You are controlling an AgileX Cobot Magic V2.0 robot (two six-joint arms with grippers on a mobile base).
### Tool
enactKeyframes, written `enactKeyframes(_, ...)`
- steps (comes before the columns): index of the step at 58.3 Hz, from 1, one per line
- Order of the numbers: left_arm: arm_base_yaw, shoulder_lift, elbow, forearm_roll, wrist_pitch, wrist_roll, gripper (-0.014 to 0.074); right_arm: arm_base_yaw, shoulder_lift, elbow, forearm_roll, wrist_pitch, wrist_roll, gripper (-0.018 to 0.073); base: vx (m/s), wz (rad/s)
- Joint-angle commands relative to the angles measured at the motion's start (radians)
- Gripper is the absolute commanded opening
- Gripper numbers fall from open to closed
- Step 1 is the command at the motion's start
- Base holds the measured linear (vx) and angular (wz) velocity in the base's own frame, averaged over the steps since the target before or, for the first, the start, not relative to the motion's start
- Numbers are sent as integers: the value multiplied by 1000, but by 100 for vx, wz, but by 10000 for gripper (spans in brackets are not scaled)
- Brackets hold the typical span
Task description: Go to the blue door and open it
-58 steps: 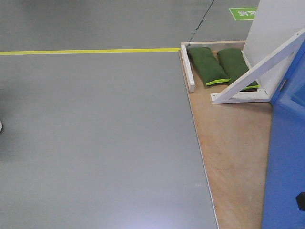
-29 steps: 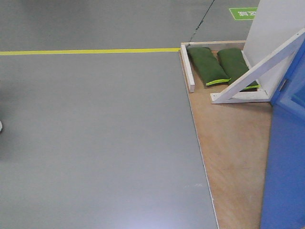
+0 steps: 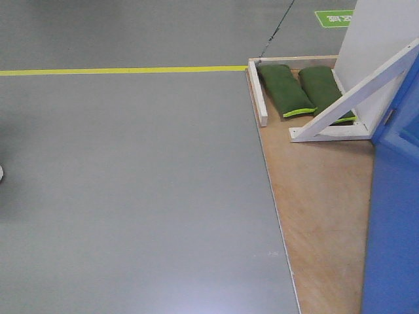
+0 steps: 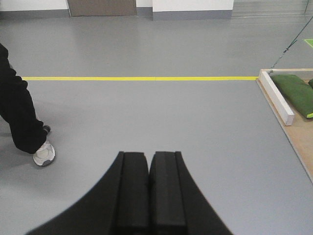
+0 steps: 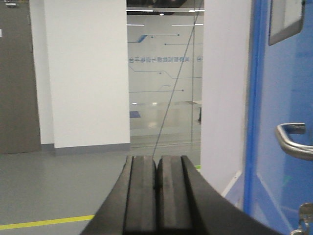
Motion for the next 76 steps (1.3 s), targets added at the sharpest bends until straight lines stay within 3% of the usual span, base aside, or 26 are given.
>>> enactKeyframes(1,-1,-14,-27,-3,-77,-7,73,-70,86,-68,-3,-124,-2,8,0,0)
enactKeyframes(8,-1,-14,-27,-3,-77,-7,73,-168,217,-141,83,-190,-2,8,0,0)
enactKeyframes(15,-1,-14,-27,-3,-77,-7,73,-278,343,-225,259,-265,-2,8,0,0)
enactKeyframes(26,-1,-14,-27,-3,-77,-7,73,-519,506,-375,655,-400,-2,8,0,0)
enactKeyframes(35,-1,-14,-27,-3,-77,-7,73,-733,610,-502,975,-429,-2,8,0,0)
enactKeyframes(42,-1,-14,-27,-3,-77,-7,73,-854,690,-584,1135,-416,-2,8,0,0)
enactKeyframes(50,-1,-14,-27,-3,-77,-7,73,-893,793,-661,1209,-366,-2,8,0,0)
enactKeyframes(76,-1,-14,-27,-3,-77,-7,73,-890,1053,-743,1210,-129,-3,8,0,0)
